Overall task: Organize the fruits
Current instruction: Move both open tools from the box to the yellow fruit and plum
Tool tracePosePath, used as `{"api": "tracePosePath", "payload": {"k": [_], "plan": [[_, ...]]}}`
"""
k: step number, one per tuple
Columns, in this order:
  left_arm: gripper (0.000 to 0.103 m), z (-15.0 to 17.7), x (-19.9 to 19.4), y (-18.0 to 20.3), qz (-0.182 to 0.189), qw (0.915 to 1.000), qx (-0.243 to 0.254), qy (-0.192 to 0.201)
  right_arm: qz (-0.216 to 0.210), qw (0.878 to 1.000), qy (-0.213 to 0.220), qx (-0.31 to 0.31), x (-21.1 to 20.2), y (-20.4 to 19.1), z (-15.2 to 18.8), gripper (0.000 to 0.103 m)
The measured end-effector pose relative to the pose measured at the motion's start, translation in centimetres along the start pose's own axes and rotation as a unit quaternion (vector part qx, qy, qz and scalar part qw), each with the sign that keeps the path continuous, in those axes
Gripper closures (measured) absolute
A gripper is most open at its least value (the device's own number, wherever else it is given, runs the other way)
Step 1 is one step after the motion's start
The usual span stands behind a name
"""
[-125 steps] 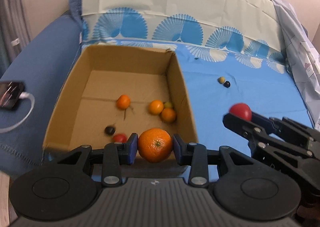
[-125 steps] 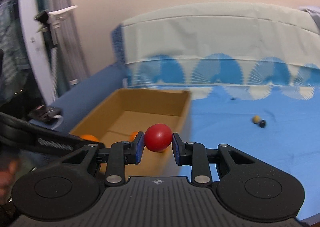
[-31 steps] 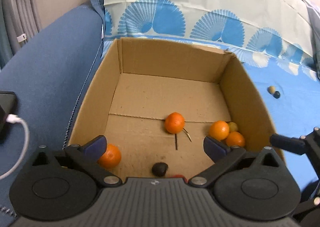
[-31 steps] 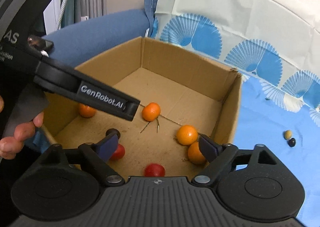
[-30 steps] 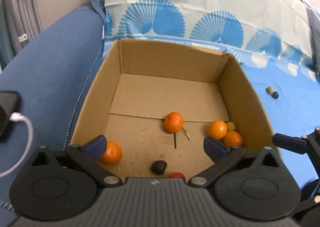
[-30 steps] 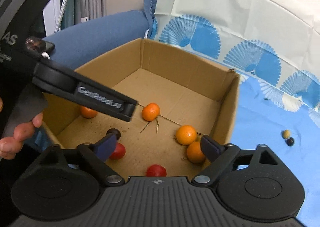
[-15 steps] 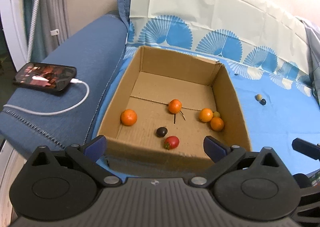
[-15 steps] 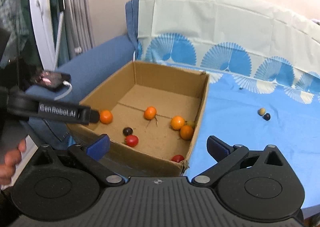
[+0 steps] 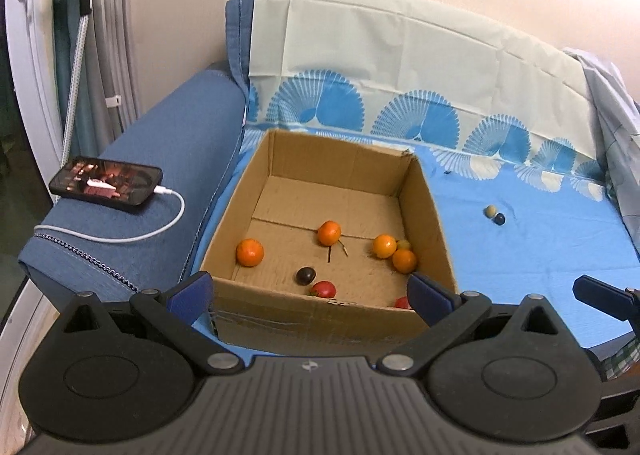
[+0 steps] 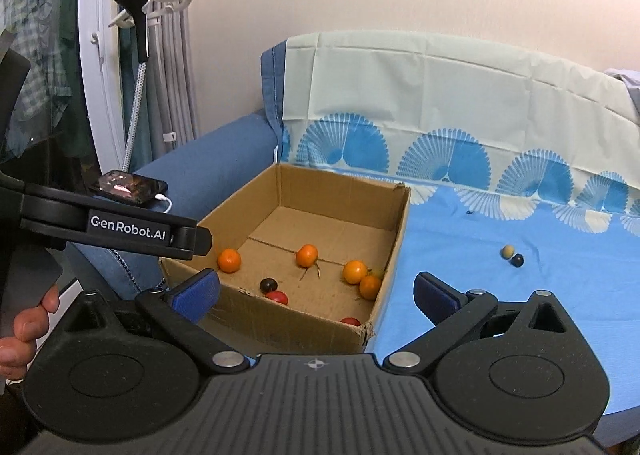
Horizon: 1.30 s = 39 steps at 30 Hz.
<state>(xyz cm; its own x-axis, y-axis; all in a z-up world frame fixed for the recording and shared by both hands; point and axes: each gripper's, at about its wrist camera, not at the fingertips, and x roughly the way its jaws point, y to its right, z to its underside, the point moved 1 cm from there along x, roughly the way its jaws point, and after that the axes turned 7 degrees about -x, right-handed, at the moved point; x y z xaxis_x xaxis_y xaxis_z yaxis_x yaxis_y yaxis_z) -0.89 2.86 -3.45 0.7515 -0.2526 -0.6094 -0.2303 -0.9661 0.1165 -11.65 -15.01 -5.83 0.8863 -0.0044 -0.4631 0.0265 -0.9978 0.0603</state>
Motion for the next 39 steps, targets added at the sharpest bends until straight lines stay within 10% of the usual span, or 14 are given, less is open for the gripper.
{"api": "tracePosePath", "payload": {"k": [39], "plan": [[0.0,-0.4,0.1,1.0,-0.003,0.9998,0.018,-0.001,-0.001,1.0,0.007,0.024,0.1,0.6,0.1,0.001]]}}
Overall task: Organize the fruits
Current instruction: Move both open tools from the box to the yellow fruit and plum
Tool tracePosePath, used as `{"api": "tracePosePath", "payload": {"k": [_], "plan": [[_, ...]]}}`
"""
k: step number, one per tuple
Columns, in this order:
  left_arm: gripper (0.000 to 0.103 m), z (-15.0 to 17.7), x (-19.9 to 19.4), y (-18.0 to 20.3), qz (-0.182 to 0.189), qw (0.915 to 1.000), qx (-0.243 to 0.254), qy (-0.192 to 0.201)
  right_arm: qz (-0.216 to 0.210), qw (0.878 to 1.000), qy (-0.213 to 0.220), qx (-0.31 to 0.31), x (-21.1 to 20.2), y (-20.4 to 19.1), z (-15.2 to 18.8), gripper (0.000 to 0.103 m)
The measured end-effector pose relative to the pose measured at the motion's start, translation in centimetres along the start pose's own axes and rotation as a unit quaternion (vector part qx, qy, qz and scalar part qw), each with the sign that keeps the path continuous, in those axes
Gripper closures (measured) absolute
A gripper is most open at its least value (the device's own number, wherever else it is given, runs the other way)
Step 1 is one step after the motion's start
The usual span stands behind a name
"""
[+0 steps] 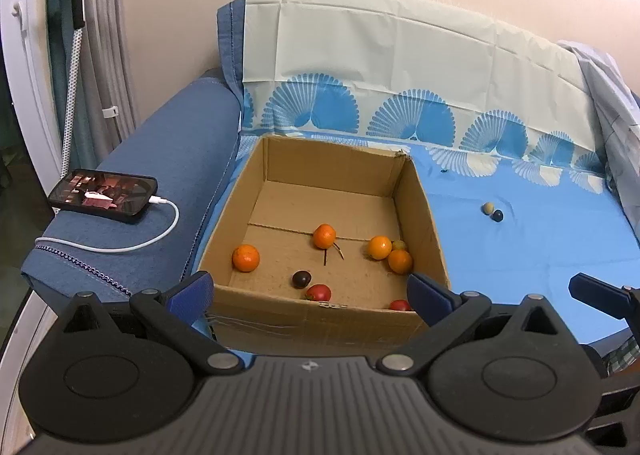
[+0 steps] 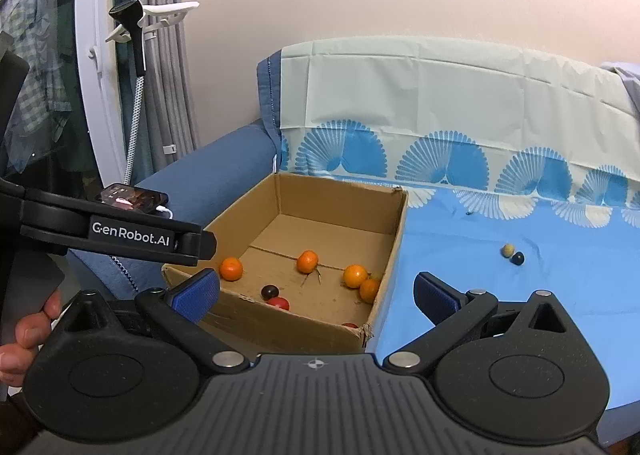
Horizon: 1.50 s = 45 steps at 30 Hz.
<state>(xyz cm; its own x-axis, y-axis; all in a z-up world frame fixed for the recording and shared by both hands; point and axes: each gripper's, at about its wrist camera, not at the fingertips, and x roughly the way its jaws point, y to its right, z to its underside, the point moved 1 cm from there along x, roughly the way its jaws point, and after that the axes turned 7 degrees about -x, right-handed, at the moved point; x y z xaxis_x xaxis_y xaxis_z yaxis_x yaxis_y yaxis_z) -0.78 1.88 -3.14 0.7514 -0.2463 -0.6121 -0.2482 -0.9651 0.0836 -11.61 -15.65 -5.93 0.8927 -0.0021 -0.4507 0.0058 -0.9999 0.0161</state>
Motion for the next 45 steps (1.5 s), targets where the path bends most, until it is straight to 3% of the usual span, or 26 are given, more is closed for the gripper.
{"api": "tracePosePath", "payload": {"k": [12,21,36,45], "plan": [[0.0,-1.0,2.5,2.8,0.004,0.9997,0.018,-0.017,0.027,0.999,-0.002,0.045,1.2,3.7,0.9,0.001],[0.0,-3.1,5.3,7.2,0.028,0.9988,0.033,-0.023,0.078,0.994,0.004,0.075,2.0,9.1,1.2,0.001],[0.0,-5.3,12.1,17.3,0.078,0.9939,0.064,-0.044,0.17,0.976,-0.004,0.136,5.0,19.5,3.6,0.001],[0.0,-5.8,16.4,20.4,0.073,0.9934,0.071,-0.054,0.204,0.966,-0.019,0.156,7.5,23.9,5.1,0.001]]}}
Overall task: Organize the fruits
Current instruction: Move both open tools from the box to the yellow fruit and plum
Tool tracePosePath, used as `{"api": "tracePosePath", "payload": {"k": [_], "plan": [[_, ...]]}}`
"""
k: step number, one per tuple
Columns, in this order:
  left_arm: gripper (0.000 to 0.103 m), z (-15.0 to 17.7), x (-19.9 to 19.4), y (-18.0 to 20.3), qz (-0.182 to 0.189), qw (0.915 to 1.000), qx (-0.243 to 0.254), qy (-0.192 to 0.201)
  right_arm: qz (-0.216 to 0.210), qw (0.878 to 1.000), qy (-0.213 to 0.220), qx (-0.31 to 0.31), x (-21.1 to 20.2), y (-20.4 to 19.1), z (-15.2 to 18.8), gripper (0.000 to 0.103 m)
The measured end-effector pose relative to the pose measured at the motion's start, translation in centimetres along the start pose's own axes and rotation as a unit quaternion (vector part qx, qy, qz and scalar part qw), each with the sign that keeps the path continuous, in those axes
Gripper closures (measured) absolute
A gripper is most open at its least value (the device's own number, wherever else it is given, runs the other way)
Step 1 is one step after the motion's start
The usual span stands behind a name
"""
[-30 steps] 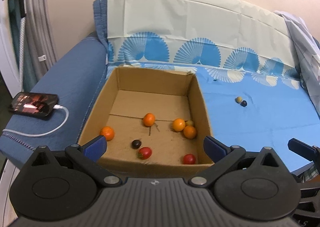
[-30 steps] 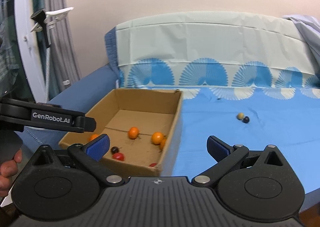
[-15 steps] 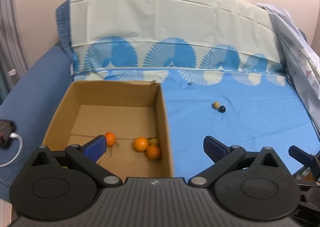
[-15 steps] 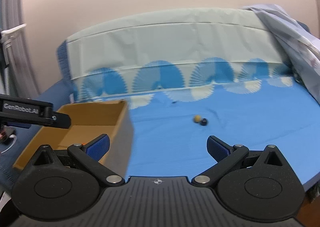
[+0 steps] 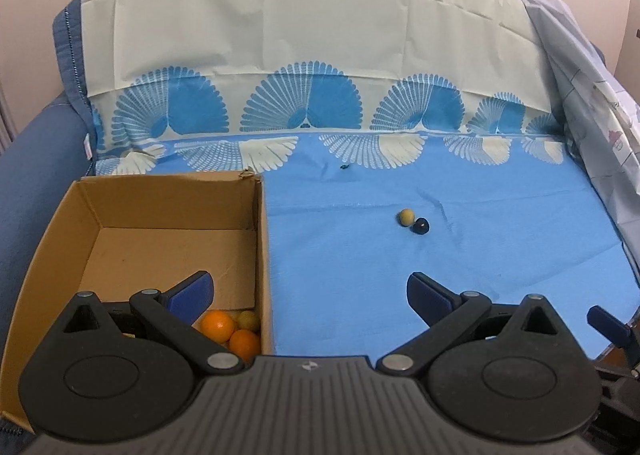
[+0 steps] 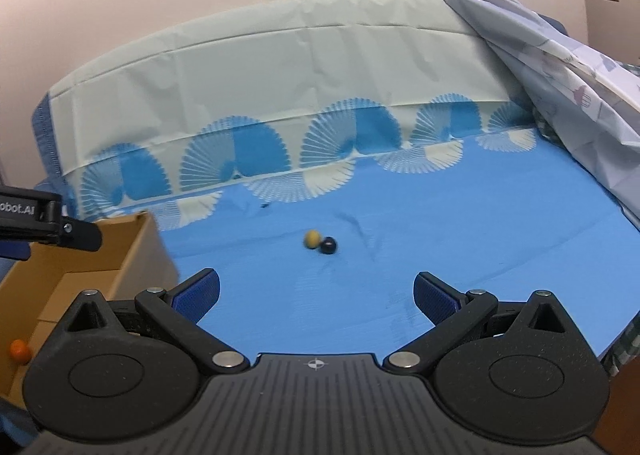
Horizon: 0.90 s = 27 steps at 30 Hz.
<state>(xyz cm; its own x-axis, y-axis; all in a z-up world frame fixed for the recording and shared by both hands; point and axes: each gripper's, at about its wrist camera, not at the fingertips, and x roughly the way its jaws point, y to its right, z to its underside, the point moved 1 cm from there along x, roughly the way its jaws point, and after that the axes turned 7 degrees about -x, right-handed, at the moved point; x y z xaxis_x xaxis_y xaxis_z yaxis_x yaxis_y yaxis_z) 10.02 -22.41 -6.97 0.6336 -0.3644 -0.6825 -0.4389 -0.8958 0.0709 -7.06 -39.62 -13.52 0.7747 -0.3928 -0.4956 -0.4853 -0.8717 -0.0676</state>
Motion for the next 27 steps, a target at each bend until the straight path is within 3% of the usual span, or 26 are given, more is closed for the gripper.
{"api": "tracePosePath", "payload": {"k": [15,27], "plan": [[0.0,-1.1,7.8,2.9,-0.017,0.9996,0.018,-0.016,0.04,0.999,-0.011,0.034,8.1,3.2,-0.2,0.001],[0.0,-2.3,15.8,5.1,-0.031,0.9981,0.045,-0.026,0.052,0.996,-0.062,0.042,19.9,3.6,0.6,0.001]]}}
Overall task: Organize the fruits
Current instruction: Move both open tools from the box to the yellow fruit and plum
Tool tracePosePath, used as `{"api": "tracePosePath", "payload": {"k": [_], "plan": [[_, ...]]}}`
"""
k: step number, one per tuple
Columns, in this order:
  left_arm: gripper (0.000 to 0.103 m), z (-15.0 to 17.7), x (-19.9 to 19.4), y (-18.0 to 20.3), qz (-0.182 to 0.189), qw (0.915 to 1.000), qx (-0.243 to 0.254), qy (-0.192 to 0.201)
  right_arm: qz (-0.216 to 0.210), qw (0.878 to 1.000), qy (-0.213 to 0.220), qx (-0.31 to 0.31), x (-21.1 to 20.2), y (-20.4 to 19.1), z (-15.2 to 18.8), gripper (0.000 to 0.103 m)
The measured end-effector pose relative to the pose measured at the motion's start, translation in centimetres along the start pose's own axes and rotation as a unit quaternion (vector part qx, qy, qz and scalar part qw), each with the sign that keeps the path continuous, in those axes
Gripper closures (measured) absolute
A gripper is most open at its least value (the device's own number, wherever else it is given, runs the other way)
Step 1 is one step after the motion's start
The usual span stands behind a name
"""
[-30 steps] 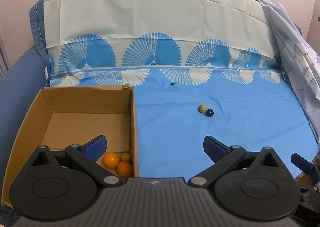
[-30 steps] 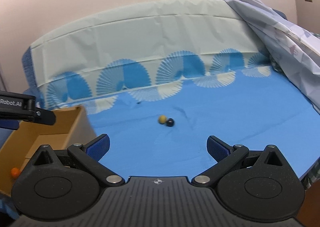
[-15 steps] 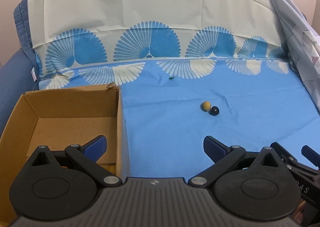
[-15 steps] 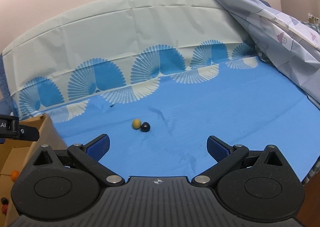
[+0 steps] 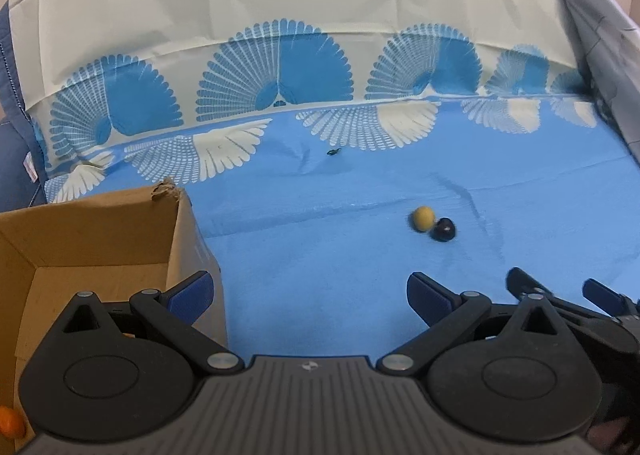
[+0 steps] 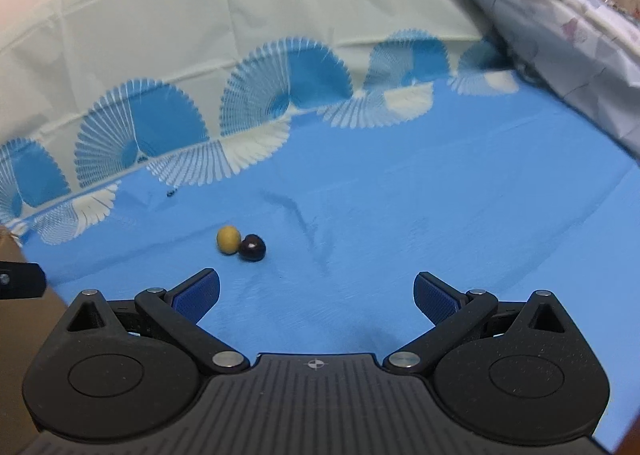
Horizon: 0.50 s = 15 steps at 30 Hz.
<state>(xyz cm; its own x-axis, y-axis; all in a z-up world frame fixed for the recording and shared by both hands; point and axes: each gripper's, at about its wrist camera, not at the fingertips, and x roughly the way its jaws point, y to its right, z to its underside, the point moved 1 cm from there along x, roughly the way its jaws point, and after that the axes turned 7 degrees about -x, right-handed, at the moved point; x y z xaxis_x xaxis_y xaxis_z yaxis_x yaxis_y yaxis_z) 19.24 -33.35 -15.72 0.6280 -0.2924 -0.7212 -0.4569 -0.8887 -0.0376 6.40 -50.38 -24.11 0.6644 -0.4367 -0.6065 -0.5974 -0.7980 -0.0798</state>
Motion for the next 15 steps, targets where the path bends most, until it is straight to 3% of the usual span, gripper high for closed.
{"api": "tracePosePath", "payload": {"k": [6,15], "plan": [[0.0,-0.9,2.3,-0.2,-0.017,0.9998,0.008,0.0,-0.008,0.999,-0.02,-0.032,4.6,-1.0,0.1,0.001],[0.0,-1.4,5.0,0.2,-0.024,0.9996,0.01,-0.01,-0.027,0.997,-0.038,-0.065,7.4,-1.3,0.7,0.001]]}}
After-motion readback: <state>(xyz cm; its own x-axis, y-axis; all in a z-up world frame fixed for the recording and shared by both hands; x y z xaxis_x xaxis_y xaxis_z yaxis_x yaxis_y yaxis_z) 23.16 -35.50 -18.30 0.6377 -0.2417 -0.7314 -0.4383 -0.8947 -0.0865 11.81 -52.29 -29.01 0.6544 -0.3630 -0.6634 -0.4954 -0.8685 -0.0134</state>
